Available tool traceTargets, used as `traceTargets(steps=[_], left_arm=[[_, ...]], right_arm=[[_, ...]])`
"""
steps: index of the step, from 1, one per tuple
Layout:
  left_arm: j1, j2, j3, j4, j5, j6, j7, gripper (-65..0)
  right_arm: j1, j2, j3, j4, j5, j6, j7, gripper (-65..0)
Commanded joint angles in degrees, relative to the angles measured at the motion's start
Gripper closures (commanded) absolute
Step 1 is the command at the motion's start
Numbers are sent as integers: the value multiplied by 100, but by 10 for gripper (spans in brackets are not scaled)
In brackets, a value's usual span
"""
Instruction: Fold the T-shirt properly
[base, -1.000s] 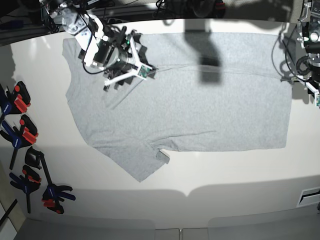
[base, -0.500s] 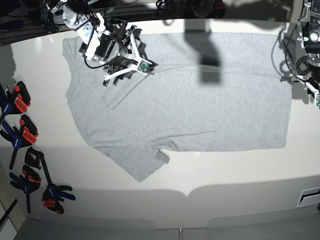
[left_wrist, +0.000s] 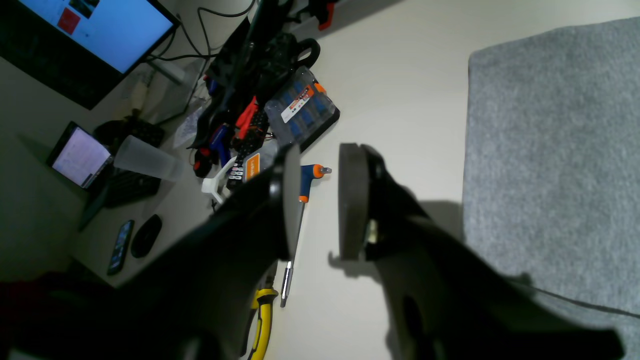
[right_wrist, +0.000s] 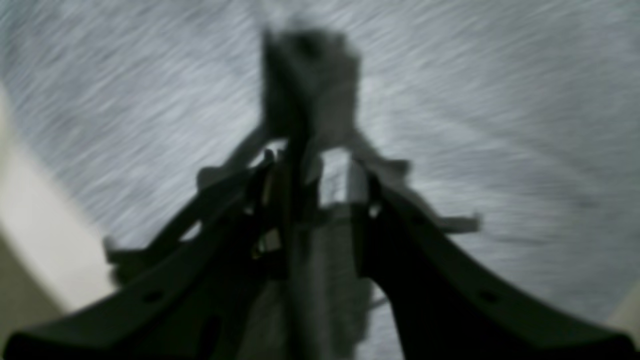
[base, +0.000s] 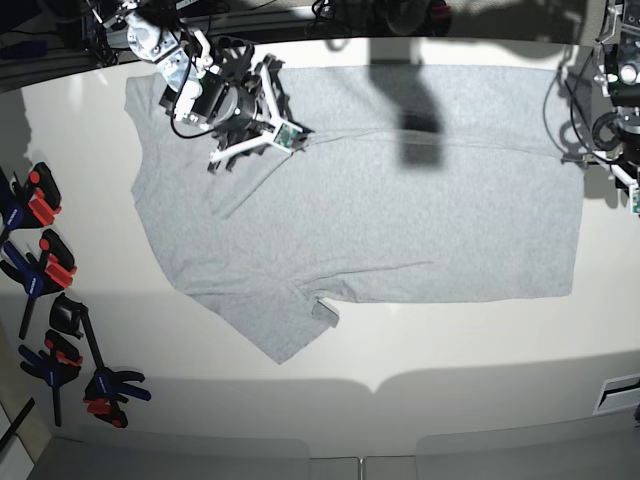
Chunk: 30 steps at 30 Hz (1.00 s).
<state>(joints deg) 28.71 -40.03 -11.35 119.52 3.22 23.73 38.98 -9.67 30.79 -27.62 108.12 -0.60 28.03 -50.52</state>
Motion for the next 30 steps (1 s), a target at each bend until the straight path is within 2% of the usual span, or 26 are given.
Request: traceTargets(steps=[1, 7, 12, 17, 20, 23, 30], left_arm=[[-15, -109, -61, 94, 120, 28, -153, -117], [-15, -109, -61, 94, 120, 28, -151, -117], [-15, -109, -61, 94, 120, 28, -151, -117], [-15, -109, -61, 94, 120, 28, -175, -117], [-15, -109, -61, 94, 120, 28, -173, -117], [-15, -109, -61, 94, 120, 28, -170, -117], [-13, -109, -61, 94, 118, 28, -166, -117]], right_arm=[[63, 44, 44, 116, -101, -118, 157, -155], [63, 46, 42, 114, -76, -146, 166, -152], [66, 28, 44, 116, -81, -149, 190, 0], [229, -232, 42, 116, -96, -133, 507, 0], [444, -481, 42, 114, -326, 57, 603, 0], [684, -638, 42, 98, -457, 90, 682, 0], [951, -649, 42, 81, -413, 114, 721, 0]])
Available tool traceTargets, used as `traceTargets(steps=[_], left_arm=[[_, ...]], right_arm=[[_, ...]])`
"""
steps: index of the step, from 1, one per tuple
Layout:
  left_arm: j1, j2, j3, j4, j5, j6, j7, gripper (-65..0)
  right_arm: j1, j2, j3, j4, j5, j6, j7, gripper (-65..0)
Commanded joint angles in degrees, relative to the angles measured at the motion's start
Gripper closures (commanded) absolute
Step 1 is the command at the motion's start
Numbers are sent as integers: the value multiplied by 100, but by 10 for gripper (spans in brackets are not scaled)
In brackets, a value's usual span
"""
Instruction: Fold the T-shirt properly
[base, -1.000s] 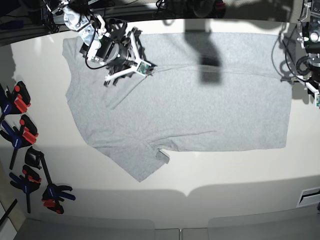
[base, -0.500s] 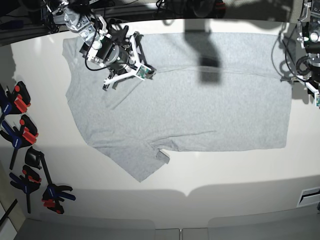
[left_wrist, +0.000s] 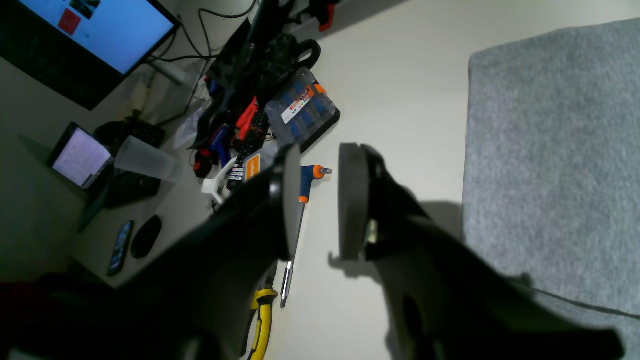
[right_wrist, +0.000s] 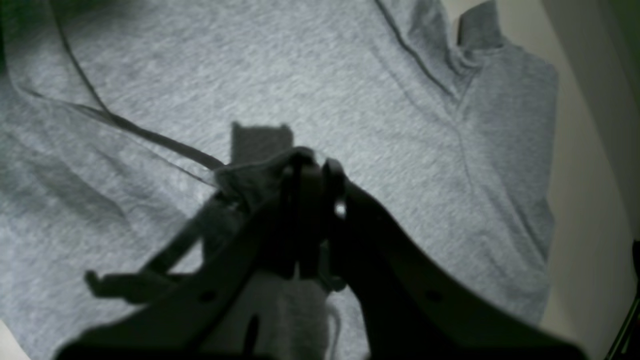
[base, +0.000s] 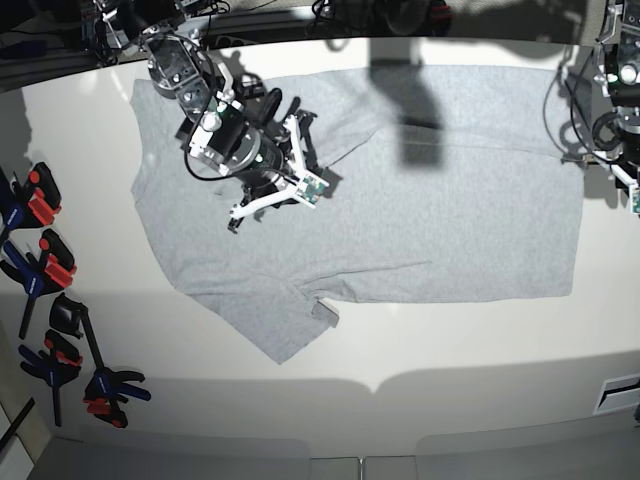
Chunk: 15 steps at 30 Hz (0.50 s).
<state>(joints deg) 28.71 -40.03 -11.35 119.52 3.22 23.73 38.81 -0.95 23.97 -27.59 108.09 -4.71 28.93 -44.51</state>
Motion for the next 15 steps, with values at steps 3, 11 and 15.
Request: traceTargets(steps=[3, 11, 15], left_arm=[[-15, -109, -61, 94, 120, 28, -149, -117], [-13, -107, -61, 94, 120, 24, -107, -117], [-31, -109, -61, 94, 120, -118, -249, -117]], right_arm=[[76, 31, 39, 83, 66, 24, 125, -74], [79, 28, 42, 87, -81, -157, -7, -231], [81, 33, 116, 92, -94, -997, -396, -231]])
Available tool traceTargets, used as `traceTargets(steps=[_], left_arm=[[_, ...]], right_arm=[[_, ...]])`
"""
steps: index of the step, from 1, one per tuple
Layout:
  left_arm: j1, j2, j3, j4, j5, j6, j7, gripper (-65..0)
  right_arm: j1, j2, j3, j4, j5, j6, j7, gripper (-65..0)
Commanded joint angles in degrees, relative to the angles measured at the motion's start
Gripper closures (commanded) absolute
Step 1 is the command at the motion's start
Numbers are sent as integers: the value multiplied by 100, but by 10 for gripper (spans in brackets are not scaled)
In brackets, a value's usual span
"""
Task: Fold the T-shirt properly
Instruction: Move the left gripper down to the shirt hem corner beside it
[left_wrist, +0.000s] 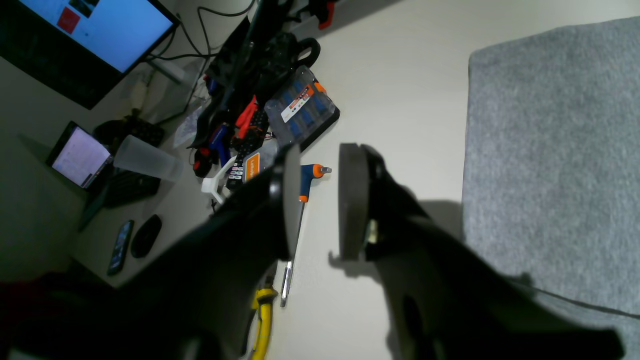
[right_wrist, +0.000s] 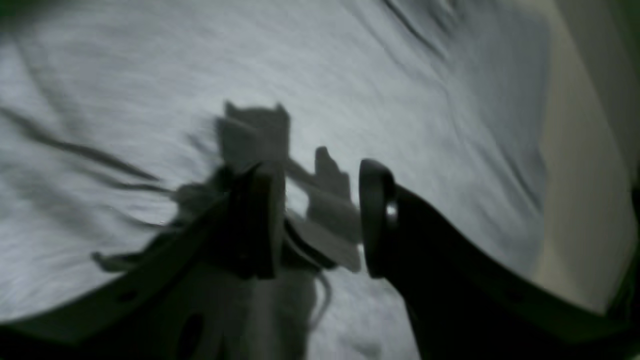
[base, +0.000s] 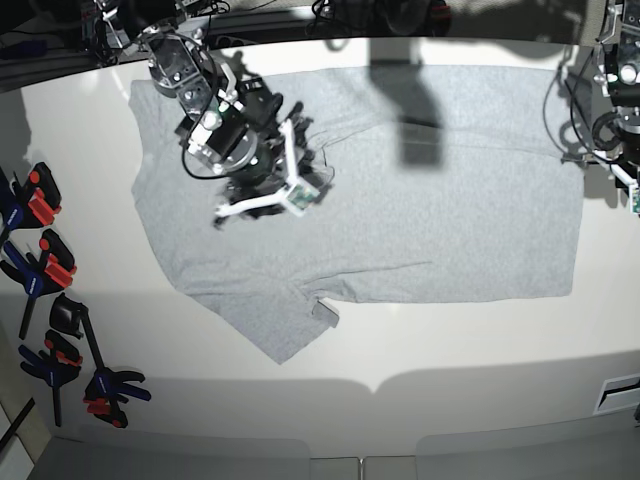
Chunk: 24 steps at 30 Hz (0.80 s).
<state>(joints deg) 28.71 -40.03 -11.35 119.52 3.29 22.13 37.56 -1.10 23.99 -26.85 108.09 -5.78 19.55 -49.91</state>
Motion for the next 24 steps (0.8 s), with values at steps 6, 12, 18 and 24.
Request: traceTargets(steps=[6, 12, 18, 24], left_arm=[[-483, -114, -61, 74, -664, -1991, 92, -117], [-1652, -111, -61, -769, -1709, -3036, 260, -223], [-2922, -111, -61, -2253, -2186, -3080, -107, -271], [-4400, 138, -61, -4411, -3829, -3974, 103, -270]], right_arm=[[273, 28, 531, 92, 15, -935, 339, -231], [411, 28, 933, 92, 17, -946, 398, -234], [411, 26, 1001, 92, 17, -946, 92, -397], [411, 28, 1001, 92, 66, -946, 57, -396]])
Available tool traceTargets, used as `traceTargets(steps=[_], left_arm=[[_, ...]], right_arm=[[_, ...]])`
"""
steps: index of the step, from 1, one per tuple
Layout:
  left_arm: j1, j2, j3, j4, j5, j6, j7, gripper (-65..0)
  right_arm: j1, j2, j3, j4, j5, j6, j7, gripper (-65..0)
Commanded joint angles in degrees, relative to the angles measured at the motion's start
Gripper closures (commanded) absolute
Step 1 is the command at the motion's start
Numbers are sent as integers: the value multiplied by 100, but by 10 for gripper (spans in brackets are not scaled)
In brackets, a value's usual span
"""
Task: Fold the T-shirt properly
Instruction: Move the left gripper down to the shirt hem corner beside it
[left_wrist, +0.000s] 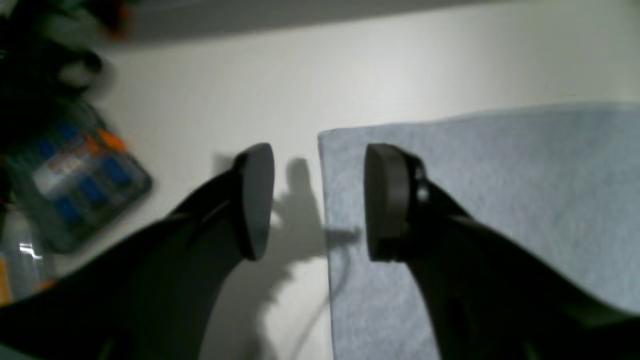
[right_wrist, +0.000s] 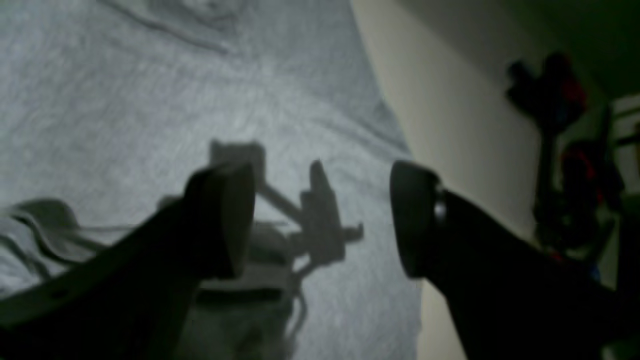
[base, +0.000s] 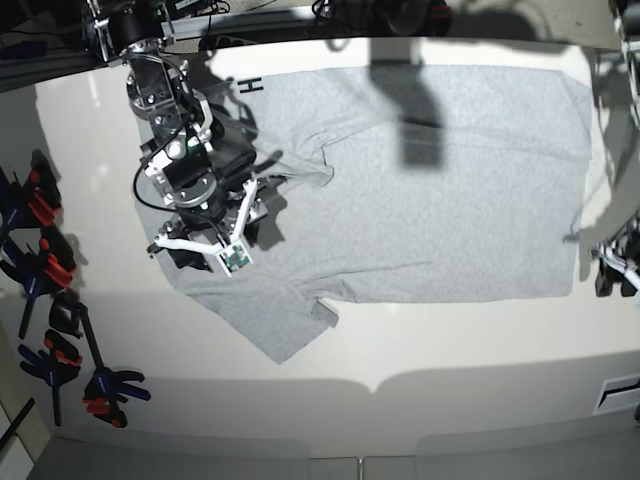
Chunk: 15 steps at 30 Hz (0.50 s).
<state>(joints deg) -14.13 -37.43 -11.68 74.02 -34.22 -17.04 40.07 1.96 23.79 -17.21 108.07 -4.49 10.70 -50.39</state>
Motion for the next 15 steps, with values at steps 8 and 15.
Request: traceTargets(steps=[8, 15], left_arm=[[-2079, 588, -26, -2802, 455, -671, -376, -269], [-3344, 800, -28, -5622, 1690, 496, -2437, -267]], right_arm=[[103, 46, 35, 94, 494, -42, 57, -396], [103, 48, 35, 94, 492, -37, -249, -396]])
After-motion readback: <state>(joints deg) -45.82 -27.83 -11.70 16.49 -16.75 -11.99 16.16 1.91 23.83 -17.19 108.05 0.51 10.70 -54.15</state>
